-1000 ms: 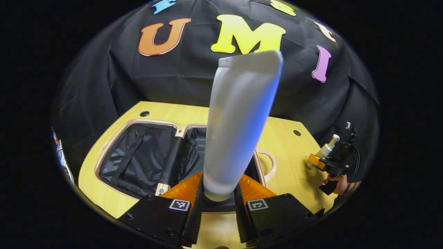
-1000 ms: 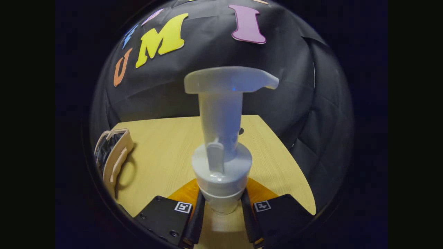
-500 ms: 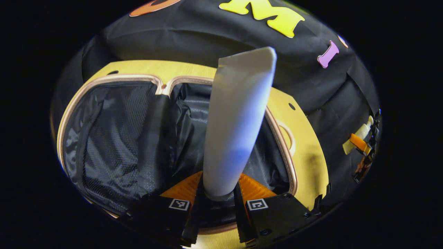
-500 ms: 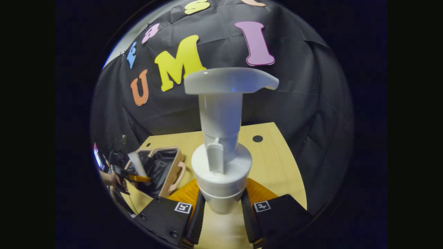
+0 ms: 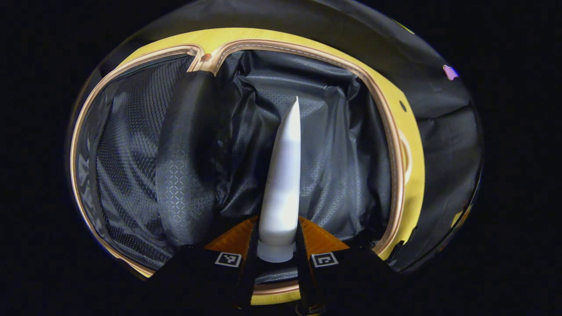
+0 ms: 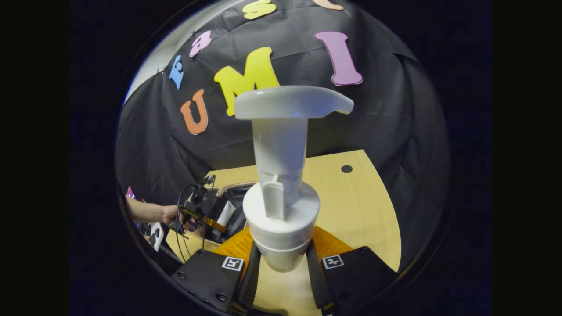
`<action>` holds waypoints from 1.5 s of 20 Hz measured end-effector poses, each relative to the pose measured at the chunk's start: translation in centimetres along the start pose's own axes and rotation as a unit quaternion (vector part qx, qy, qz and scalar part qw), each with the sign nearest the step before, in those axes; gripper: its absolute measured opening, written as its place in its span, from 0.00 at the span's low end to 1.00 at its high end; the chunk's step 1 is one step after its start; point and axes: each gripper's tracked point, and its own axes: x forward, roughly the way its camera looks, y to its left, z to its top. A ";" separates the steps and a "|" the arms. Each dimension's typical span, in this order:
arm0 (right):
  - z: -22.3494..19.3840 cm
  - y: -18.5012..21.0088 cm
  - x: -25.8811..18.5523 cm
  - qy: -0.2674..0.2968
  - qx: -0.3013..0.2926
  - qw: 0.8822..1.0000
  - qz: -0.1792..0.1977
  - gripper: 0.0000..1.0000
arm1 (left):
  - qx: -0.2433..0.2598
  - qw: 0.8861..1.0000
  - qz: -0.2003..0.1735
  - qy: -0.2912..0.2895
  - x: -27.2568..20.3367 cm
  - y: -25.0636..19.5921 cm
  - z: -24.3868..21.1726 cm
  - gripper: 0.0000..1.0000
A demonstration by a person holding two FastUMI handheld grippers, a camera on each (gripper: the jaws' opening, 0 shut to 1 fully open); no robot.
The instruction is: First open the suitcase, pack the skin care products into it, and then close the suitcase.
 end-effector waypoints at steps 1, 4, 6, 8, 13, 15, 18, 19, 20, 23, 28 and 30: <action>-0.2 0.7 0.0 0.004 -0.006 1.000 0.005 0.47 | 0.002 1.000 0.011 0.003 0.0 -0.1 -0.1 0.44; -0.7 2.4 0.5 0.018 -0.026 0.999 0.016 0.48 | 0.003 1.000 0.015 -0.005 0.0 -0.3 -0.1 0.50; -1.1 3.9 0.9 0.029 -0.045 0.998 0.024 0.48 | -0.020 1.000 0.002 -0.014 -0.8 -0.9 -0.2 0.60; -1.1 6.2 2.0 0.043 -0.066 0.996 0.042 0.47 | -0.022 0.998 -0.009 -0.055 -3.1 -1.6 -0.3 0.83; -1.6 12.1 6.3 0.075 -0.106 0.988 0.087 0.45 | -0.010 0.974 -0.026 -0.223 -10.3 -1.3 -0.9 0.90; -2.9 14.9 8.7 0.106 -0.112 0.982 0.106 0.48 | -0.025 0.957 -0.046 -0.284 -13.2 -1.0 -2.1 0.89; -4.9 18.2 13.2 0.147 -0.136 0.972 0.121 0.48 | -0.052 0.936 -0.070 -0.342 -16.4 -0.3 -5.3 0.89; -5.8 19.2 14.7 0.160 -0.141 0.969 0.123 0.45 | -0.057 0.930 -0.069 -0.356 -17.2 0.7 -6.4 0.90; -6.7 19.9 16.0 0.174 -0.147 0.966 0.125 0.48 | -0.060 0.926 -0.062 -0.368 -17.8 1.8 -7.7 0.90; -10.1 20.5 20.6 0.234 -0.154 0.954 0.107 0.48 | -0.078 0.913 -0.045 -0.399 -19.2 4.8 -10.9 0.90; -14.6 19.1 25.9 0.326 -0.075 0.941 0.046 0.48 | -0.184 0.900 -0.049 -0.393 -18.7 9.8 -16.3 0.90; -15.5 17.9 27.1 0.344 -0.066 0.937 0.017 0.48 | -0.202 0.895 -0.052 -0.395 -18.7 10.6 -17.0 0.90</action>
